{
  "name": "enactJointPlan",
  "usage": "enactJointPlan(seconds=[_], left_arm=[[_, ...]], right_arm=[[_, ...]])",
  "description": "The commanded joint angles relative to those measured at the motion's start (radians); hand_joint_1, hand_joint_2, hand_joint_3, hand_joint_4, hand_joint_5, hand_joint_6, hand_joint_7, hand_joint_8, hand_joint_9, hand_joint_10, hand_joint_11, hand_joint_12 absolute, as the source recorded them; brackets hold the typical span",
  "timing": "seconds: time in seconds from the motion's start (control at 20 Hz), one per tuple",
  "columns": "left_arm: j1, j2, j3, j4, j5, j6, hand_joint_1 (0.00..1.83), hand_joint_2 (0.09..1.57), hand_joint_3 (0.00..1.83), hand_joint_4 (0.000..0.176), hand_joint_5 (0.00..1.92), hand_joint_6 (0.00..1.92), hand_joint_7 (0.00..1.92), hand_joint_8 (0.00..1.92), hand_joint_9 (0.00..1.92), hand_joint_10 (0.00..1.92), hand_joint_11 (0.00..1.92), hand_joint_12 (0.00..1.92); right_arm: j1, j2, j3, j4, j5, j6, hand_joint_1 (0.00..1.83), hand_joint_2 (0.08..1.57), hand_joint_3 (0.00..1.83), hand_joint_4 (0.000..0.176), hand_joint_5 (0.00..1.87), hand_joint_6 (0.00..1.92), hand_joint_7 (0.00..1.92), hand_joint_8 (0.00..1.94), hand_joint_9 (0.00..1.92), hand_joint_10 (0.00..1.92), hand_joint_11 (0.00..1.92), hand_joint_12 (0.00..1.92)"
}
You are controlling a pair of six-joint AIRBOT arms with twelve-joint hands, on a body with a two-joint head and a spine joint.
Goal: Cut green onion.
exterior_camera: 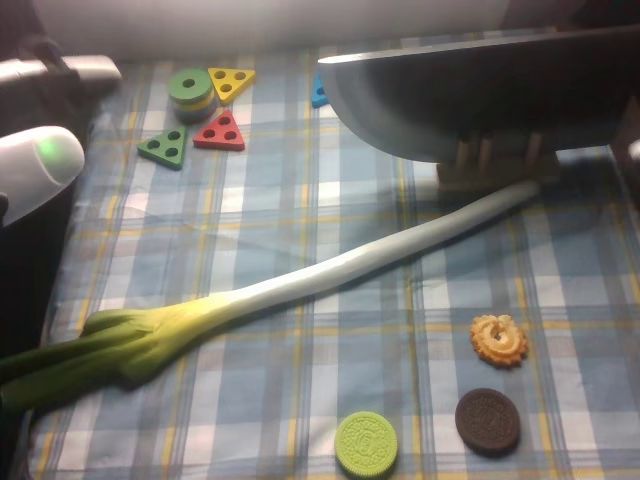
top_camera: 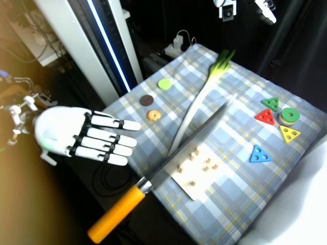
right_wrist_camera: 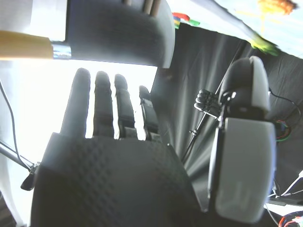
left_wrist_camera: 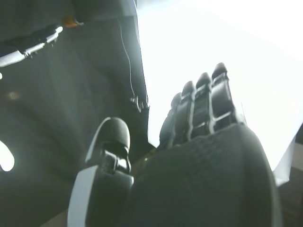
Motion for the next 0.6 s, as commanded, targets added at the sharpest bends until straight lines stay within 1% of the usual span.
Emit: enactJointPlan(seconds=[0.0,0.05,0.1,0.15,0.2,0.25,0.3,0.35,0.4,0.45,0.5,0.55], left_arm=[[-0.010,-0.007,0.004,-0.006,-0.119,-0.002,0.08,1.43,0.00,0.095,0.55,0.00,0.60,0.00,0.51,0.02,0.00,0.92],[-0.010,-0.008,0.004,-0.007,-0.117,-0.002,0.09,1.44,0.00,0.084,0.56,0.00,0.62,0.00,0.53,0.01,0.00,0.96],[-0.010,-0.008,0.004,-0.009,-0.115,-0.002,0.09,1.44,0.00,0.079,0.57,0.00,0.62,0.00,0.54,0.01,0.00,0.97],[-0.010,-0.009,0.004,-0.009,-0.113,-0.002,0.08,1.44,0.00,0.086,0.57,0.00,0.61,0.00,0.52,0.00,0.00,0.94],[-0.011,-0.011,0.005,-0.010,-0.113,-0.002,0.08,1.43,0.00,0.090,0.57,0.00,0.61,0.00,0.52,0.00,0.00,0.93],[-0.011,-0.013,0.005,-0.011,-0.113,-0.002,0.08,1.44,0.00,0.084,0.57,0.00,0.61,0.00,0.51,0.00,0.00,0.91],[-0.011,-0.015,0.006,-0.011,-0.112,-0.002,0.08,1.43,0.00,0.082,0.58,0.01,0.61,0.00,0.50,0.00,0.00,0.90],[-0.011,-0.016,0.006,-0.011,-0.109,-0.002,0.07,1.43,0.00,0.080,0.59,0.01,0.61,0.00,0.50,0.00,0.00,0.92],[-0.011,-0.018,0.007,-0.011,-0.107,-0.002,0.09,1.44,0.00,0.074,0.60,0.01,0.60,0.00,0.49,0.00,0.00,0.91],[-0.011,-0.019,0.008,-0.011,-0.104,-0.002,0.06,1.44,0.00,0.075,0.58,0.00,0.59,0.00,0.48,0.00,0.00,0.88],[-0.011,-0.020,0.008,-0.011,-0.103,-0.002,0.06,1.44,0.00,0.085,0.58,0.00,0.59,0.00,0.48,0.00,0.00,0.86],[-0.011,-0.020,0.009,-0.011,-0.100,-0.002,0.07,1.44,0.00,0.095,0.57,0.00,0.60,0.00,0.49,0.00,0.00,0.89]], right_arm=[[0.012,0.005,0.002,0.010,0.121,0.003,0.89,1.13,0.00,0.000,0.56,0.00,0.48,0.00,0.48,0.00,0.39,0.20],[0.016,0.007,0.000,0.006,0.133,0.003,0.81,1.13,0.00,0.018,0.52,0.00,0.48,0.00,0.45,0.00,0.36,0.17],[0.021,0.010,-0.001,0.007,0.177,0.002,0.78,1.12,0.00,0.034,0.45,0.00,0.43,0.00,0.39,0.00,0.32,0.14],[0.031,0.011,-0.001,0.009,0.200,0.002,0.79,1.05,0.00,0.078,0.27,0.00,0.31,0.00,0.28,0.00,0.23,0.08],[0.044,0.012,0.001,0.010,0.220,0.001,0.79,0.97,0.00,0.101,0.16,0.00,0.17,0.00,0.16,0.00,0.18,0.04],[0.061,0.014,0.002,0.015,0.232,-0.015,0.82,0.92,0.00,0.125,0.12,0.00,0.11,0.00,0.09,0.00,0.14,0.02],[0.073,0.016,0.002,0.024,0.239,-0.041,0.83,0.89,0.00,0.132,0.08,0.00,0.05,0.00,0.05,0.00,0.08,0.00],[0.088,0.017,0.003,0.041,0.242,-0.071,0.86,0.85,0.00,0.160,0.02,0.00,0.01,0.00,0.01,0.00,0.02,0.00],[0.103,0.017,0.007,0.060,0.243,-0.092,0.90,0.83,0.00,0.173,0.00,0.00,0.00,0.00,0.00,0.00,0.00,0.00],[0.117,0.015,0.020,0.082,0.241,-0.101,0.93,0.80,0.00,0.175,0.00,0.00,0.00,0.00,0.00,0.00,0.00,0.00],[0.123,0.012,0.034,0.100,0.237,-0.100,0.91,0.79,0.00,0.176,0.00,0.00,0.00,0.00,0.00,0.00,0.00,0.00],[0.134,0.009,0.050,0.110,0.223,-0.095,0.90,0.80,0.00,0.165,0.00,0.00,0.00,0.00,0.00,0.00,0.00,0.00]])
